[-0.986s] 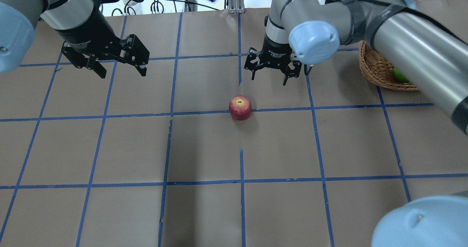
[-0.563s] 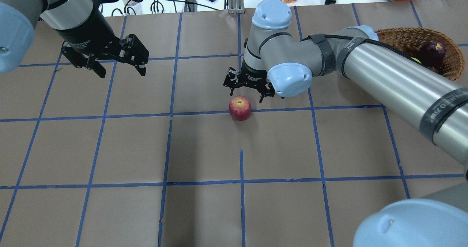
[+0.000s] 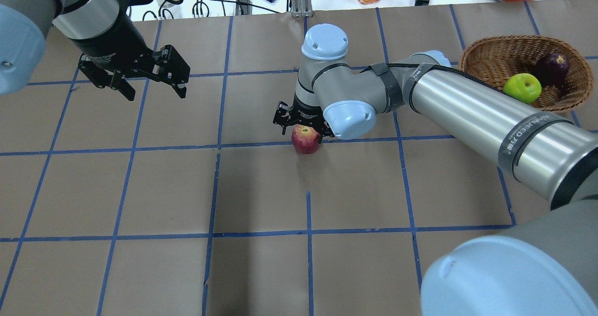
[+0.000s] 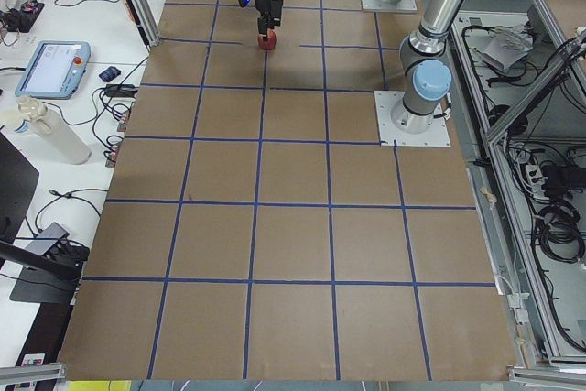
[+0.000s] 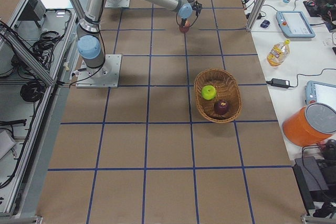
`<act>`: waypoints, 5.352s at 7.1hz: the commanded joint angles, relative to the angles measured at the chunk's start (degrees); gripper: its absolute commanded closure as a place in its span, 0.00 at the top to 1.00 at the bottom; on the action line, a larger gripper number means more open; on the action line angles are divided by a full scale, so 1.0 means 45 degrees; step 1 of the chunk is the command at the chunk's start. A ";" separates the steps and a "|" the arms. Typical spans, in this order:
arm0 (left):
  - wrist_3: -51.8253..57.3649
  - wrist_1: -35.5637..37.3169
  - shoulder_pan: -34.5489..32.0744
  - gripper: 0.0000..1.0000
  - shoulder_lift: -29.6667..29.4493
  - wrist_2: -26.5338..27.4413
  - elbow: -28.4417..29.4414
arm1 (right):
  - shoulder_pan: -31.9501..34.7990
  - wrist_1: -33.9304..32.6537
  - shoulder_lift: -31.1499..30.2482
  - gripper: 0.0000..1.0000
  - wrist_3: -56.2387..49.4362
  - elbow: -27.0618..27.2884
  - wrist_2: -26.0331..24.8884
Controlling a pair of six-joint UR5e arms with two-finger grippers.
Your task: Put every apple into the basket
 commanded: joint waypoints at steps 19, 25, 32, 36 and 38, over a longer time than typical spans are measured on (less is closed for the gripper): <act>-0.0005 -0.0045 -0.0043 1.00 0.0075 0.0032 -0.0104 | -0.8460 0.3357 0.0645 0.00 -1.0255 -0.3652 -0.3040; -0.0005 -0.0045 -0.0043 1.00 0.0075 0.0032 -0.0124 | -0.8460 0.3123 0.1251 1.00 -1.0470 -0.3533 -0.3001; -0.0005 -0.0025 -0.0043 1.00 0.0055 0.0052 -0.0183 | -0.6008 0.7653 -0.4927 1.00 -0.7459 -0.2038 -0.1946; -0.0005 -0.0025 -0.0043 1.00 0.0055 0.0032 -0.0124 | -0.4537 0.7791 -0.8610 1.00 -0.6407 0.1211 -0.2062; -0.0005 -0.0045 -0.0043 1.00 0.0075 0.0032 -0.0183 | -0.4515 0.7752 -0.8456 1.00 -0.6524 0.1193 -0.1927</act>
